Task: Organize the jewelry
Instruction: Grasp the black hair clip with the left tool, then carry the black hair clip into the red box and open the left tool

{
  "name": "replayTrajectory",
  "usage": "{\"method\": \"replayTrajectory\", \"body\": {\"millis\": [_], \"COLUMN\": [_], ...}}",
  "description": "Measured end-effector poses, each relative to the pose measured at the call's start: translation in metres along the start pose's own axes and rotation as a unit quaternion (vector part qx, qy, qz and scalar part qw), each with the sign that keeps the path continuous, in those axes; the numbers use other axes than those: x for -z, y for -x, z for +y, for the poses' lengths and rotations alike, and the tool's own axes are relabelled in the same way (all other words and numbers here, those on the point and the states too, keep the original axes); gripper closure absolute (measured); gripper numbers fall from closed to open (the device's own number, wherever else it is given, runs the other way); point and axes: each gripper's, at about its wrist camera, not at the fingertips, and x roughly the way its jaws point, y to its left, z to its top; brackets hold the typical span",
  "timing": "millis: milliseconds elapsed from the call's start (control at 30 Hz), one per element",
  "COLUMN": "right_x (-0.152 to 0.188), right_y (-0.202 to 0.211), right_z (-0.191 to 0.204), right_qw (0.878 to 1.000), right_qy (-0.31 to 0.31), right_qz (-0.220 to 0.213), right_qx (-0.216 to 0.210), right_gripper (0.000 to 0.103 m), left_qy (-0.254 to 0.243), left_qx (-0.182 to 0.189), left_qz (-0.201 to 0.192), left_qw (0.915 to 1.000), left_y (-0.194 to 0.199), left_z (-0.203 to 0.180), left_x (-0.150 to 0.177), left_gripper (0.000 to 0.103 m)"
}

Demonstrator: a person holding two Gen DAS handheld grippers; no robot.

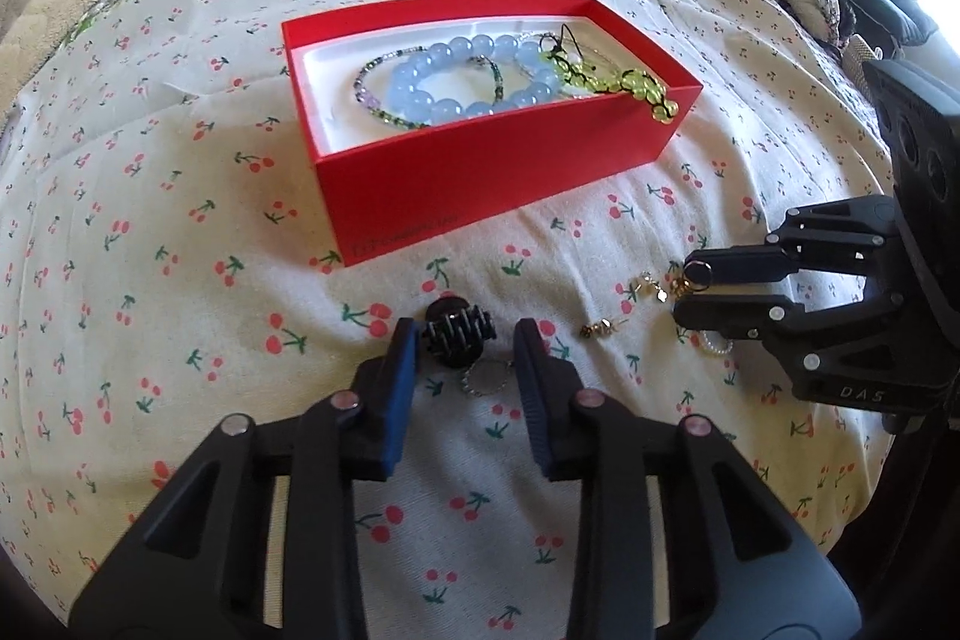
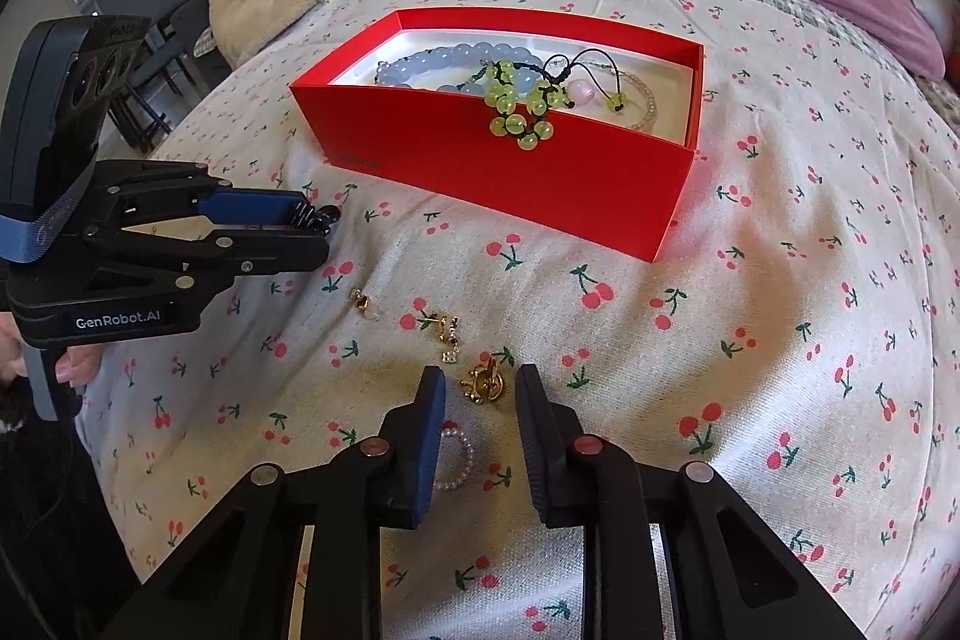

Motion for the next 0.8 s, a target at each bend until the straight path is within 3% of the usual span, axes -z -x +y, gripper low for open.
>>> {"method": "replayTrajectory", "body": {"millis": [267,800], "right_x": [-0.004,-0.017], "right_y": [0.0,0.024], "right_z": [-0.002,-0.003], "right_qw": [1.0,0.999], "right_qy": [-0.009,-0.023], "right_qz": [-0.003,-0.033], "right_qx": [0.003,-0.001], "right_gripper": [0.09,0.09], "left_qy": [0.006,0.05], "left_qx": [-0.009,0.001], "left_qz": [0.002,-0.024], "left_qw": [0.9999,0.9985], "left_y": [-0.003,0.028], "left_z": [0.0,0.014], "left_x": [-0.004,-0.014], "left_gripper": [0.077,0.077]}}
